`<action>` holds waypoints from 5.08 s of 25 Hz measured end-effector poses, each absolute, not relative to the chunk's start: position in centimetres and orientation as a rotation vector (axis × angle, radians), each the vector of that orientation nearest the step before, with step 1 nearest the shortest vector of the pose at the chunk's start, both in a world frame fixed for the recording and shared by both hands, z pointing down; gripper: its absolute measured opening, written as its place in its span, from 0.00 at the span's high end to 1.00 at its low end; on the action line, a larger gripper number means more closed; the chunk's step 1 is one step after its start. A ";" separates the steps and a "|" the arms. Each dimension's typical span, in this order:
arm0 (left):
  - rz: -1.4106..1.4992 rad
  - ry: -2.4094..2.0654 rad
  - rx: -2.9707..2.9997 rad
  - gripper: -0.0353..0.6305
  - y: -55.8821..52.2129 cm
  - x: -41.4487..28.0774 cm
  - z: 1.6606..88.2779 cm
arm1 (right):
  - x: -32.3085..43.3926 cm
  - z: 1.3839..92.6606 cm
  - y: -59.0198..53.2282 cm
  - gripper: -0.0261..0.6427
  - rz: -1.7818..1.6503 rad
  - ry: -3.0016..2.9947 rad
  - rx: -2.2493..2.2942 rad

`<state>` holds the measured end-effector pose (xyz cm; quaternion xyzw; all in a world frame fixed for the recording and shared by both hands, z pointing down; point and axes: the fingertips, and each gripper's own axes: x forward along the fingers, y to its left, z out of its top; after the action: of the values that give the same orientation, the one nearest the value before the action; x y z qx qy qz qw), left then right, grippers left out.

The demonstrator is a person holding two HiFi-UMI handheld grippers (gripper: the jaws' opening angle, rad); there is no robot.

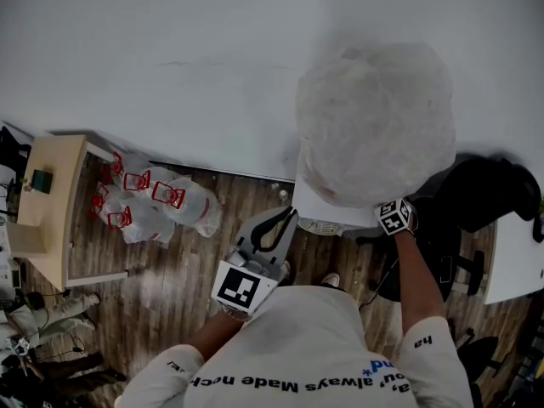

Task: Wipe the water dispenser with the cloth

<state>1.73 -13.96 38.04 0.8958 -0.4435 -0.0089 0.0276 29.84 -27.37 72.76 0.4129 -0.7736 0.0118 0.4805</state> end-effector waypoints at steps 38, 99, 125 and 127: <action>-0.036 -1.318 2.797 0.89 -10.8 1.1 37.4 | 28.8 73.2 -17.7 0.87 0.049 -1.931 1.115; -0.025 -1.331 2.753 0.89 -11.7 -5.0 39.4 | 5.3 76.0 -13.9 0.85 -0.484 -1.804 0.772; -0.039 -1.302 2.779 0.89 -10.8 -1.0 38.8 | 14.0 75.9 -13.2 0.85 -0.432 -1.738 0.839; -0.039 -1.297 2.785 0.89 -10.7 -0.6 38.7 | 14.6 75.8 -13.1 0.85 -0.429 -1.733 0.844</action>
<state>-0.62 -10.73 38.68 0.9059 -0.4219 -0.0127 0.0343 14.57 -13.13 75.76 0.3565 -0.7326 -0.1814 0.5508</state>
